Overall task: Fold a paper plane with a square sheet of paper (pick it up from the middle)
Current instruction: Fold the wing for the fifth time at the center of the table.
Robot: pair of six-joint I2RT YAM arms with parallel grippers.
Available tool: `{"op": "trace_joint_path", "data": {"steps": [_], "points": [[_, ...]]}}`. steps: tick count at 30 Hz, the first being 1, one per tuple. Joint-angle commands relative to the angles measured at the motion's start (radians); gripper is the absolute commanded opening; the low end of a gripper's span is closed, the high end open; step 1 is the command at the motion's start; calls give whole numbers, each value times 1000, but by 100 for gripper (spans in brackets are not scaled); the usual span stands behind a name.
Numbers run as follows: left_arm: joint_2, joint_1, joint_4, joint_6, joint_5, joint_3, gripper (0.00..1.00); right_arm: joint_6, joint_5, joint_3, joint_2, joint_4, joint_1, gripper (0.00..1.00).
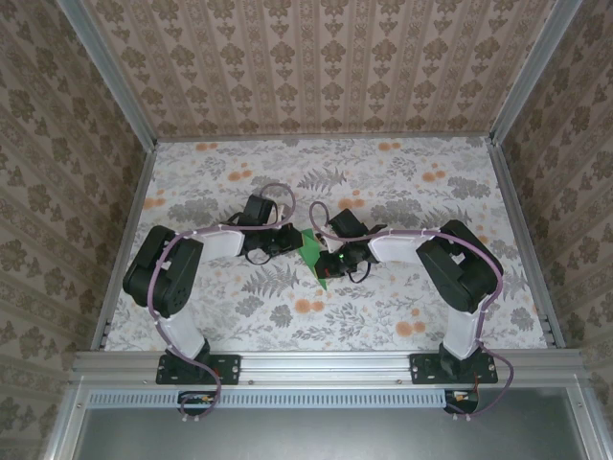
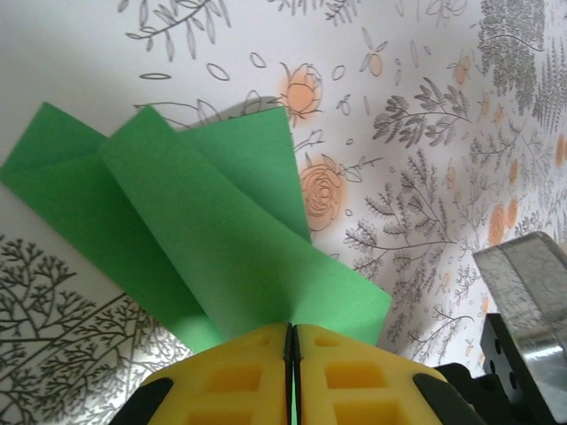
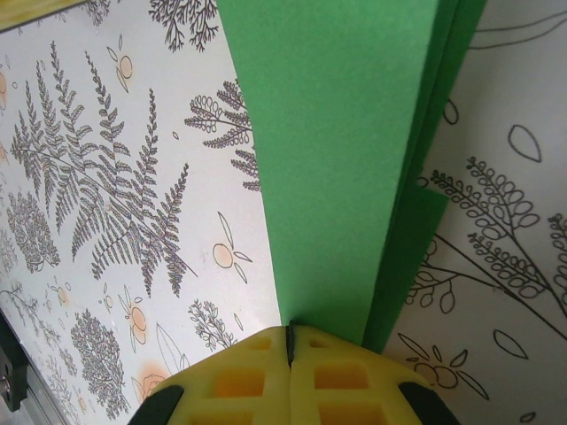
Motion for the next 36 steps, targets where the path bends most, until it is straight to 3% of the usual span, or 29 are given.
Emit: {"op": "trace_joint_path", "data": {"steps": [1,17,26,31,36], "points": [[35,13,10,25,10,26,11,-3,36,-23,22,-58,-5,0],[120,39,3,58,-9,11,9,-1,31,-50,20,-58,-4,0],[88,126,-73,120,-47,34,9,-5,44,-84,12,-73,-5,0],[-2,50,-6,145,35,18,20,-2,41,-77,18,-80,-5,0],[-105,-42,81,85,-55,-74,24,1,32,-77,19,-77,-3,0]]}}
